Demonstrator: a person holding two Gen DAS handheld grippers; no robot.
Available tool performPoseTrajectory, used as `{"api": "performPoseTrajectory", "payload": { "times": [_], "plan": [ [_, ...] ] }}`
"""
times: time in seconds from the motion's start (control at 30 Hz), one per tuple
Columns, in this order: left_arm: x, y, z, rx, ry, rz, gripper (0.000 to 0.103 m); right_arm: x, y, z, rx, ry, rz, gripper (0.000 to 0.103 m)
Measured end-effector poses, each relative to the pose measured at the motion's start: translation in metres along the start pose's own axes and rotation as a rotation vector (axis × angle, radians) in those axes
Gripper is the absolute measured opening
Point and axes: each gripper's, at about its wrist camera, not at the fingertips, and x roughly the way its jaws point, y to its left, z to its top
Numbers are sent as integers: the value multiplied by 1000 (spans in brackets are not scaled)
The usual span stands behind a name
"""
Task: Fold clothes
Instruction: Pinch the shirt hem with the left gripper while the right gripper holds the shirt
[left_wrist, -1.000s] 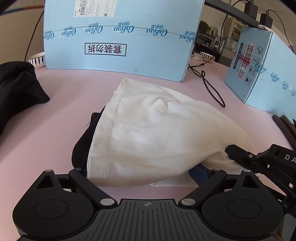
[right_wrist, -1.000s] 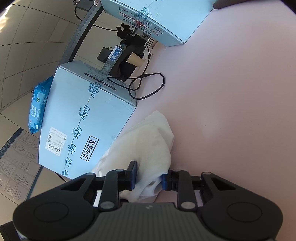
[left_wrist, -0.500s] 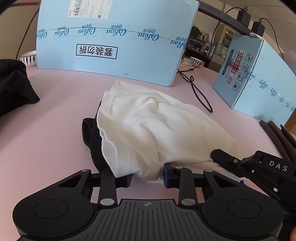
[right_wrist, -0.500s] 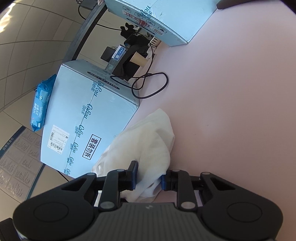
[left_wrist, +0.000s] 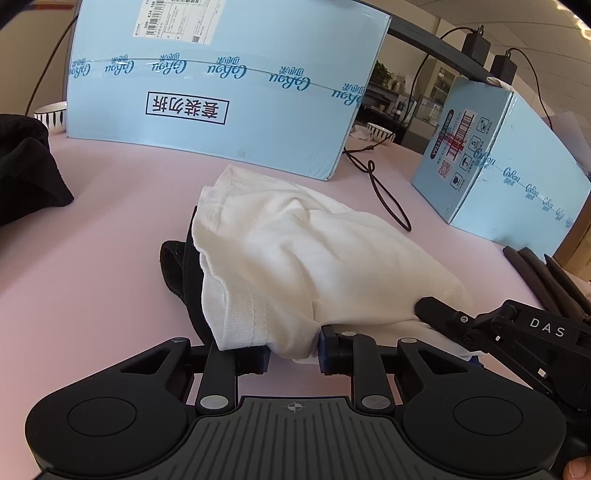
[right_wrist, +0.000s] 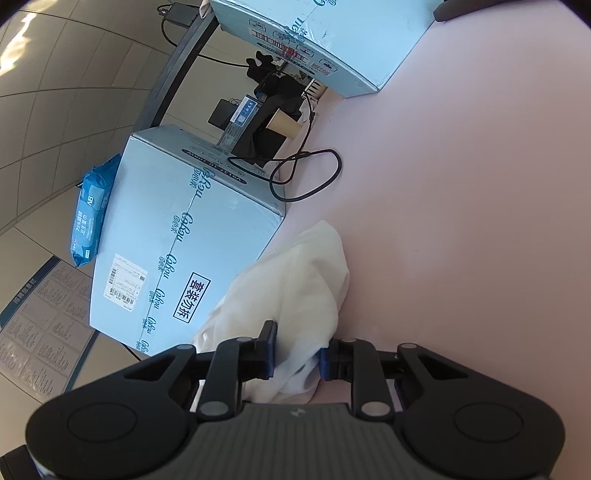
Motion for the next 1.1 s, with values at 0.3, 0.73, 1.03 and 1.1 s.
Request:
{"api": "performPoseTrajectory", "payload": {
  "times": [0.3,0.73,1.03,1.1],
  "plan": [
    [-6,-5,-1,45,-51,16,22,-4,7,-2,-51,-28,35,22],
    [-17,-13,4,86,-94,34,21,-15,22,-4,-136,-86,77,21],
    [-27,-13,11,72,-109,20,20,-23,34,-1,-157,-106,106,20],
    [-33,-15,12,87,-132,30,20,-26,39,0,-159,-106,119,20]
  ]
}}
